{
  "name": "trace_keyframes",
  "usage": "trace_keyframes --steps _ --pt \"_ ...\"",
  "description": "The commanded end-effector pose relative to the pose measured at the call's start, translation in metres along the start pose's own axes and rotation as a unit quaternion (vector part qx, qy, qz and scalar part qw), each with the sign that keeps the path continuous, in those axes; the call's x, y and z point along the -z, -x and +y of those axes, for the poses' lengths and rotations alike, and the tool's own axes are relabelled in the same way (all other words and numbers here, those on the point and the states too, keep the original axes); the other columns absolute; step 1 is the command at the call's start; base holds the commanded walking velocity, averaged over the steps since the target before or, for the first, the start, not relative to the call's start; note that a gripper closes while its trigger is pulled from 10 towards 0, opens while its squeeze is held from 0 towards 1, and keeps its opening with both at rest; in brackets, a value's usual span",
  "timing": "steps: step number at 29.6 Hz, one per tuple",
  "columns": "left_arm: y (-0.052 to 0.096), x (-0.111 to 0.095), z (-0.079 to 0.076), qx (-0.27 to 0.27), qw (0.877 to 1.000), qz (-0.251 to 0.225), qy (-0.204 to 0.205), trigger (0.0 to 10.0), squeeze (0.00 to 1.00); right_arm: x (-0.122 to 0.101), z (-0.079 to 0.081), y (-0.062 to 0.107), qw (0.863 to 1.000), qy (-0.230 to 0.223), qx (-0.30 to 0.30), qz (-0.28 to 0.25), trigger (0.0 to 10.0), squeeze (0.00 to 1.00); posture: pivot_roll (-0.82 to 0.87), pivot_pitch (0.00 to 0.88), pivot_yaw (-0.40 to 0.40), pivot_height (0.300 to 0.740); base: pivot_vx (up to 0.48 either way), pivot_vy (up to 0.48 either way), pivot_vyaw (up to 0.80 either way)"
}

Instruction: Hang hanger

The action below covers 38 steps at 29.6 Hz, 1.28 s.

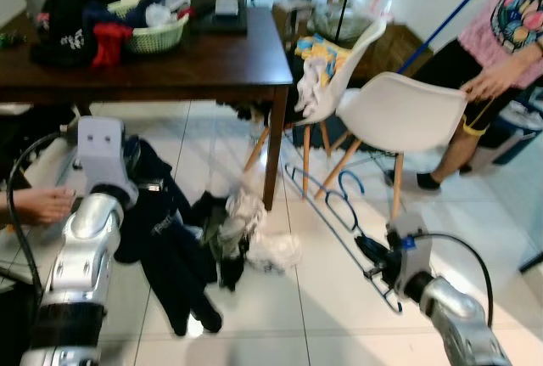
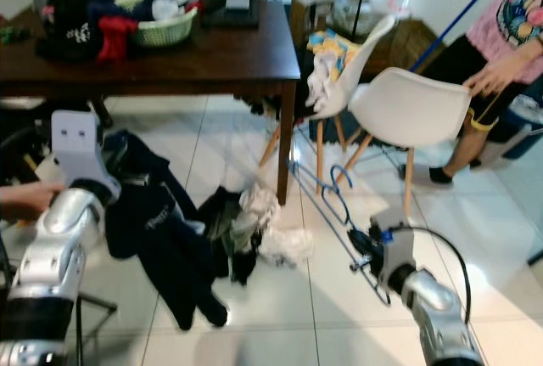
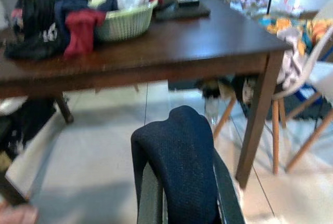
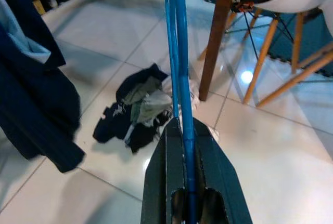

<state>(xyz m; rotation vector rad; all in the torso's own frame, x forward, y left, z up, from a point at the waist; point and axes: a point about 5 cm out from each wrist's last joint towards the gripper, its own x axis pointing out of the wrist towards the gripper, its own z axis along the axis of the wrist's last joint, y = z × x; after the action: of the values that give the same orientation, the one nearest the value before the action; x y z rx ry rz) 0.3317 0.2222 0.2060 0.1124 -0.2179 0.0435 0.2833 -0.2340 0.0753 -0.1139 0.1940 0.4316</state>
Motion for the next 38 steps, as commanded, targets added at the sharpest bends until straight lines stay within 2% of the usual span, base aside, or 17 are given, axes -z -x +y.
trace_keyframes --steps 1,5,12,17,25,26,27,28,29,30,31,32,33,34,36,37,38 --pt "-0.002 -0.015 0.003 -0.003 1.000 -0.028 -0.011 10.0 0.00 -0.004 -0.002 0.001 1.000 -0.005 0.001 -0.009 10.0 0.00 0.03 0.104 -0.018 0.740 0.480 0.000 0.00" --pt "-0.006 -0.029 0.000 0.005 0.999 -0.048 -0.003 10.0 0.00 -0.020 -0.007 0.001 0.999 -0.020 0.010 -0.044 10.0 0.00 0.03 0.106 -0.018 0.740 0.480 0.000 0.00" --pt "-0.008 -0.039 -0.001 0.008 0.998 -0.063 -0.002 10.0 0.00 -0.032 -0.011 0.000 0.997 -0.030 0.016 -0.068 10.0 0.00 0.03 0.106 -0.019 0.740 0.480 0.000 0.00" --pt "-0.011 -0.054 0.004 0.002 0.996 -0.084 -0.008 10.0 0.00 -0.047 -0.011 0.000 0.994 -0.038 0.004 -0.099 10.0 0.00 0.03 0.107 -0.021 0.740 0.480 0.000 0.00" --pt "-0.013 -0.062 0.008 -0.003 0.995 -0.094 -0.009 10.0 0.00 -0.059 -0.010 0.000 0.991 -0.050 -0.001 -0.123 10.0 0.00 0.03 0.107 -0.021 0.740 0.480 0.000 0.00" --pt "-0.014 -0.071 0.009 -0.004 0.994 -0.107 0.000 10.0 0.00 -0.066 -0.010 0.000 0.989 -0.053 -0.006 -0.135 10.0 0.00 0.03 0.108 -0.021 0.740 0.480 0.000 0.00" --pt "-0.014 -0.071 0.009 -0.004 0.994 -0.107 0.000 10.0 0.00 -0.066 -0.010 0.000 0.989 -0.053 -0.006 -0.135 10.0 0.00 0.03 0.108 -0.021 0.740 0.480 0.000 0.00" --pt "-0.016 -0.087 0.007 0.009 0.991 -0.134 0.012 10.0 0.00 -0.074 -0.011 0.001 0.987 -0.058 -0.011 -0.150 10.0 0.00 0.03 0.107 -0.022 0.740 0.480 0.000 0.00" --pt "-0.016 -0.087 0.007 0.009 0.991 -0.134 0.012 10.0 0.00 -0.074 -0.011 0.001 0.987 -0.058 -0.011 -0.150 10.0 0.00 0.03 0.107 -0.022 0.740 0.480 0.000 0.00" --pt "-0.017 -0.109 0.002 0.038 0.984 -0.170 0.030 10.0 0.00 -0.081 -0.012 0.003 0.984 -0.066 -0.016 -0.166 10.0 0.00 0.03 0.106 -0.026 0.740 0.480 0.000 0.00" --pt "-0.015 -0.138 -0.006 0.092 0.969 -0.222 0.054 10.0 0.00 -0.088 -0.013 0.004 0.981 -0.074 -0.019 -0.180 10.0 0.00 0.03 0.104 -0.028 0.740 0.480 0.000 0.00" --pt "-0.015 -0.138 -0.006 0.092 0.969 -0.222 0.054 10.0 0.00 -0.088 -0.013 0.004 0.981 -0.074 -0.019 -0.180 10.0 0.00 0.03 0.104 -0.028 0.740 0.480 0.000 0.00" --pt "-0.011 -0.169 -0.008 0.141 0.946 -0.277 0.097 10.0 0.00 -0.092 -0.015 0.005 0.979 -0.080 -0.019 -0.189 10.0 0.00 0.03 0.101 -0.028 0.740 0.480 0.000 0.00" --pt "-0.011 -0.169 -0.008 0.141 0.946 -0.277 0.097 10.0 0.00 -0.092 -0.015 0.005 0.979 -0.080 -0.019 -0.189 10.0 0.00 0.03 0.101 -0.028 0.740 0.480 0.000 0.00" --pt "-0.002 -0.214 0.000 0.198 0.900 -0.353 0.162 10.0 0.00 -0.095 -0.017 0.005 0.976 -0.085 -0.015 -0.198 10.0 0.00 0.03 0.099 -0.030 0.740 0.480 0.000 0.00" --pt "0.000 -0.237 0.013 0.199 0.881 -0.388 0.182 10.0 0.00 -0.095 -0.017 0.005 0.977 -0.085 -0.012 -0.198 10.0 0.00 0.03 0.096 -0.037 0.740 0.480 0.000 0.00" --pt "0.000 -0.237 0.013 0.199 0.881 -0.388 0.182 10.0 0.00 -0.095 -0.017 0.005 0.977 -0.085 -0.012 -0.198 10.0 0.00 0.03 0.096 -0.037 0.740 0.480 0.000 0.00"
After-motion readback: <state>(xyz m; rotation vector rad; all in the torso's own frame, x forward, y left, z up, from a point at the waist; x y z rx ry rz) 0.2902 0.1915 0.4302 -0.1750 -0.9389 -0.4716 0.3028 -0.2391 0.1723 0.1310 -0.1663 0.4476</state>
